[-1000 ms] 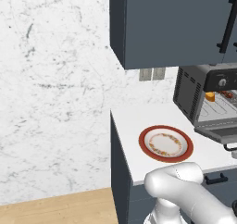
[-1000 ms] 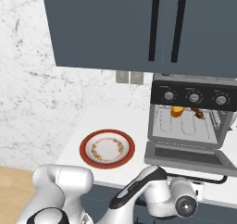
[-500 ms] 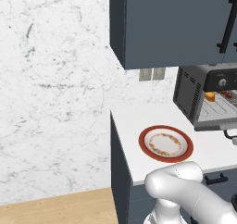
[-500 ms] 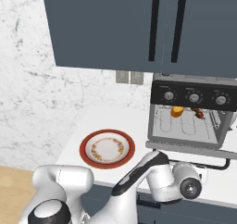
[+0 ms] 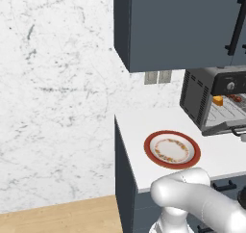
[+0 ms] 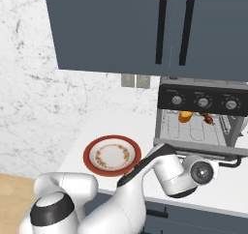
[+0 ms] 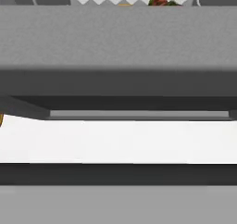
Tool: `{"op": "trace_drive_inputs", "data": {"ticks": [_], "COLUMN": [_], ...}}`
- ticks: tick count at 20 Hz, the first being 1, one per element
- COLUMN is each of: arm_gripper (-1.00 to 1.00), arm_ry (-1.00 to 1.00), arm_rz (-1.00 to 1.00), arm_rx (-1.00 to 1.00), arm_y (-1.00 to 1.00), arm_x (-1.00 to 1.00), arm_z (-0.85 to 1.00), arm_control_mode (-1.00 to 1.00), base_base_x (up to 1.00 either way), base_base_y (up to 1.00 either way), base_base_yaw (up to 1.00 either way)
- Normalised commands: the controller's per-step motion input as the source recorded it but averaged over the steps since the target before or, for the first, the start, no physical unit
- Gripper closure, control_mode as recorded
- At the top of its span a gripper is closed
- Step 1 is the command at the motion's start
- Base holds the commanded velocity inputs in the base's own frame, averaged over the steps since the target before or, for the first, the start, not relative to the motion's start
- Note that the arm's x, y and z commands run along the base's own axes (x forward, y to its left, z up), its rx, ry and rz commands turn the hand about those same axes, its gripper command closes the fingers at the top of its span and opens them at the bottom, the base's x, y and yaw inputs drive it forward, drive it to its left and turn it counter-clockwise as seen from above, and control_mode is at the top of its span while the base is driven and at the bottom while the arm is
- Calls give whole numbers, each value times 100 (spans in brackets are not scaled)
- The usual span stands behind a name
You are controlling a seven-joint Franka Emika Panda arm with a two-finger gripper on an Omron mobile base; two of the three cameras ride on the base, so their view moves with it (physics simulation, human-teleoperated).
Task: Pick up the kebab skewer and baguette bread, and place them inside the toaster oven. Close the toaster oven door and start by setting the timer.
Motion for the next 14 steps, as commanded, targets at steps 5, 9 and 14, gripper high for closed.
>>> {"op": "trace_drive_inputs", "data": {"ticks": [5,9,14], "arm_gripper": [-100,-100,-100], "arm_ry": [4,5,3], "arm_rz": [7,9,10], "arm_rx": [0,0,2], "arm_y": [-1,0,0], "arm_x": [72,65,77], "arm_z": [45,22,5], "arm_control_mode": [-100,-100,-100], "base_base_x": [0,0,0], "base_base_y": [0,0,0], "base_base_yaw": [0,0,0]}}
